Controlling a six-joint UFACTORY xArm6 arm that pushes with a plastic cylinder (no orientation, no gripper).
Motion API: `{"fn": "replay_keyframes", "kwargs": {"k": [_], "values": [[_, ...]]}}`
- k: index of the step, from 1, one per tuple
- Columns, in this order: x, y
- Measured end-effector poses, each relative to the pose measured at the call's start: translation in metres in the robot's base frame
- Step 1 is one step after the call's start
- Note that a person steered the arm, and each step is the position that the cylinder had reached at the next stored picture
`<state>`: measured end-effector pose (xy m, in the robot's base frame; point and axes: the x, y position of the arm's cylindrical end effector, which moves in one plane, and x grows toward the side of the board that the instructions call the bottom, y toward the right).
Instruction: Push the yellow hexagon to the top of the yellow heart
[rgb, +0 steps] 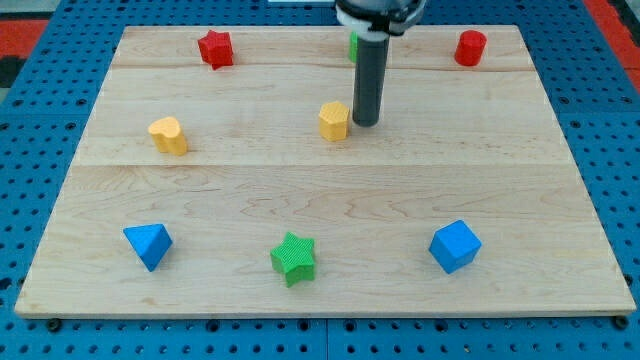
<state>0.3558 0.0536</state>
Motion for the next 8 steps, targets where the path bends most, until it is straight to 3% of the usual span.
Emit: {"fn": "replay_keyframes", "kwargs": {"k": [1, 2, 3, 4, 5, 7, 8], "values": [[0.004, -0.048], [0.036, 0.021], [0.061, 0.018], [0.064, -0.063], [0.044, -0.115], [-0.019, -0.151], [0.001, -0.151]]}}
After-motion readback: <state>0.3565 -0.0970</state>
